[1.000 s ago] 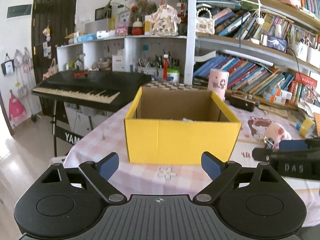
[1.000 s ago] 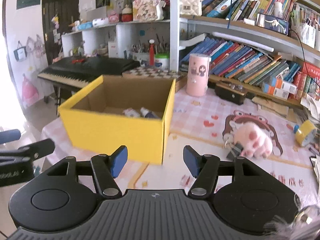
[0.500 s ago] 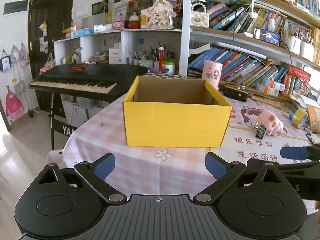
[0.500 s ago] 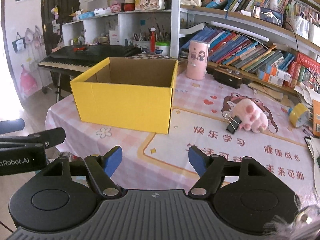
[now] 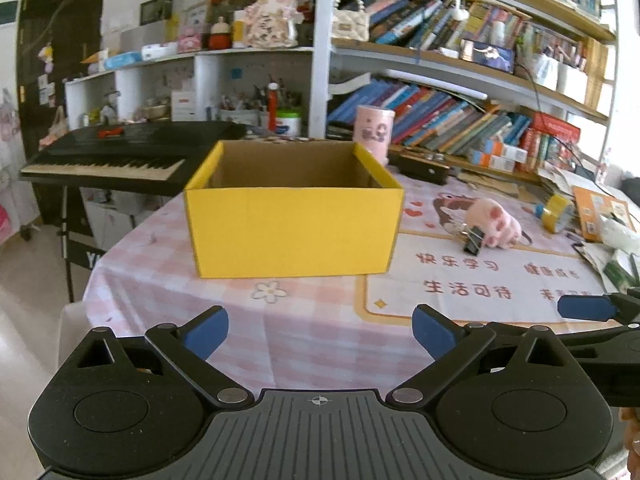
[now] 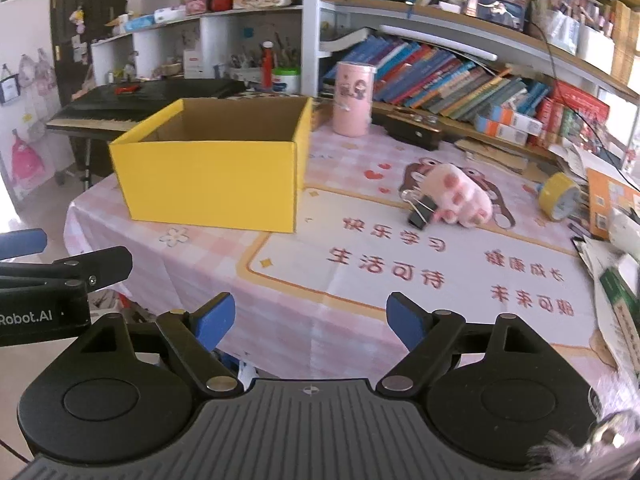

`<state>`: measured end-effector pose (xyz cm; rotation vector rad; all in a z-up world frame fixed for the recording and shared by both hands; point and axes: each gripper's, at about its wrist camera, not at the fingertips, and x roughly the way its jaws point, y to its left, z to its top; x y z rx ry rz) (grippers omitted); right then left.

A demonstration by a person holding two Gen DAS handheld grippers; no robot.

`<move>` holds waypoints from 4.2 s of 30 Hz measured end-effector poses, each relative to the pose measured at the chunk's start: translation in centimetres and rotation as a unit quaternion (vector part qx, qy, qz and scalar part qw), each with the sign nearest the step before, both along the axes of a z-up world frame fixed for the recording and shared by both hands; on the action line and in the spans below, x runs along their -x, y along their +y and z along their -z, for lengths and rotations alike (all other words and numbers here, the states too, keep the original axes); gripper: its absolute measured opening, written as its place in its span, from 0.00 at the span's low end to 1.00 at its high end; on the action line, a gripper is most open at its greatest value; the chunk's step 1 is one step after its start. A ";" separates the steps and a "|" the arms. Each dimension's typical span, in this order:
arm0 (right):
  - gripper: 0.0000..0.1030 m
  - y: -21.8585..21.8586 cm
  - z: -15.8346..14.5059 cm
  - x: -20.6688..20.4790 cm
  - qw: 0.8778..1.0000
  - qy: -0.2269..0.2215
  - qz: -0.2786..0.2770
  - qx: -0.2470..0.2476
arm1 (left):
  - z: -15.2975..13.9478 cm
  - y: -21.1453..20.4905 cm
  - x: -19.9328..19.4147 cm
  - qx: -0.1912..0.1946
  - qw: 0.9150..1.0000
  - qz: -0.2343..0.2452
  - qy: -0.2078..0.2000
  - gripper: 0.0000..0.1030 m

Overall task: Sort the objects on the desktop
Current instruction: 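Withdraw both tools from the box back toward the plush paw, then close the left tool on the black binder clip while the right tool closes on the pink plush paw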

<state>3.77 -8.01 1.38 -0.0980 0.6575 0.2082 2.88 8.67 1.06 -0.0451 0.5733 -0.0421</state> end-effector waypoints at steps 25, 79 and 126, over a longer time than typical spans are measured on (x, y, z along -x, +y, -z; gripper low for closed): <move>0.82 -6.8 0.2 -0.4 0.993 0.010 0.115 -0.009 | 0.2 -6.6 -3.1 -0.015 0.994 0.110 0.003 0.97; 0.86 -19.9 2.4 -20.5 0.998 0.048 -0.037 0.029 | 2.7 -21.3 -16.6 -0.030 0.996 -0.003 0.081 0.97; 0.54 -19.7 3.5 -30.1 0.985 0.029 -0.166 0.043 | 6.7 -24.5 -24.9 -0.077 0.992 0.042 0.092 0.79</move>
